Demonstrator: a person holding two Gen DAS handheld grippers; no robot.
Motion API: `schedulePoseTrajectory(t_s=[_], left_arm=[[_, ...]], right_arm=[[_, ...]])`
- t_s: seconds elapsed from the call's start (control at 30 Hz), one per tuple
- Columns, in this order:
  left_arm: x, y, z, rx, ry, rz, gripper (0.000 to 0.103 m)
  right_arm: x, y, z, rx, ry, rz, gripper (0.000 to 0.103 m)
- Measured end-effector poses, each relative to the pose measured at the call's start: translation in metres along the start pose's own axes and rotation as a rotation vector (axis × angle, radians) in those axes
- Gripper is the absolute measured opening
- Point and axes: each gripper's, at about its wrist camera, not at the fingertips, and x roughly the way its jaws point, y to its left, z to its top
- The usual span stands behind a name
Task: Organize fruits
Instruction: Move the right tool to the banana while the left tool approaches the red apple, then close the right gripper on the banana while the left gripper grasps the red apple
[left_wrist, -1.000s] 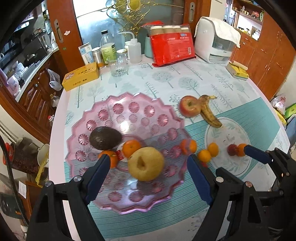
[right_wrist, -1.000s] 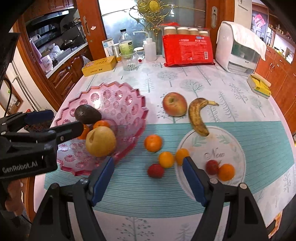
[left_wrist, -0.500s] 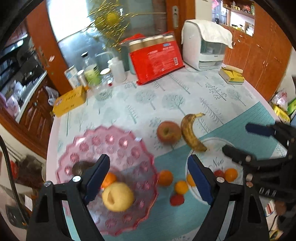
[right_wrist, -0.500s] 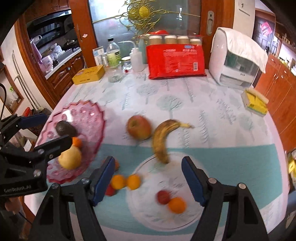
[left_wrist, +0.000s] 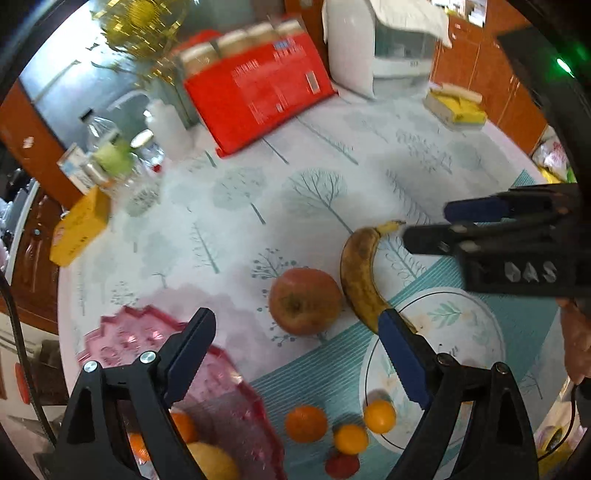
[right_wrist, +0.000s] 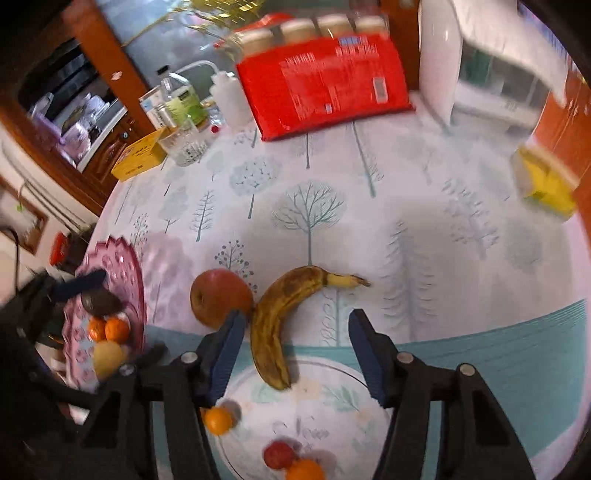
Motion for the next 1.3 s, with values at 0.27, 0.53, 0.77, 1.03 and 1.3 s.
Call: schedulePoseTrajectory(t_s=[0.27,0.53,0.77,1.03,1.3], left_arm=[[0.057,0.006,0.006,-0.008,0.085,0.007,0.089],[0.075,0.022,0.005,-0.055,0.11,-0.024,0.089],[0.082,0.023,0.007,-0.069,0.117,-0.06,0.089],[0.091,0.017,0.006,-0.071,0.137,-0.087,0.089],[0.106,0.01,0.006,-0.086,0.17,-0.116,0.07]], right_arm=[[0.078,-0.013,0.017,0.157,0.154,0.077,0.057],[0.107,-0.004,0.02,0.179,0.189,0.033,0.058],[0.111,0.022,0.021,0.072,0.161,-0.141,0.052],[0.102,0.003,0.018,0.08,0.147,-0.141,0.049],[0.093,-0.012,0.012,0.04,0.122,-0.2,0.05]])
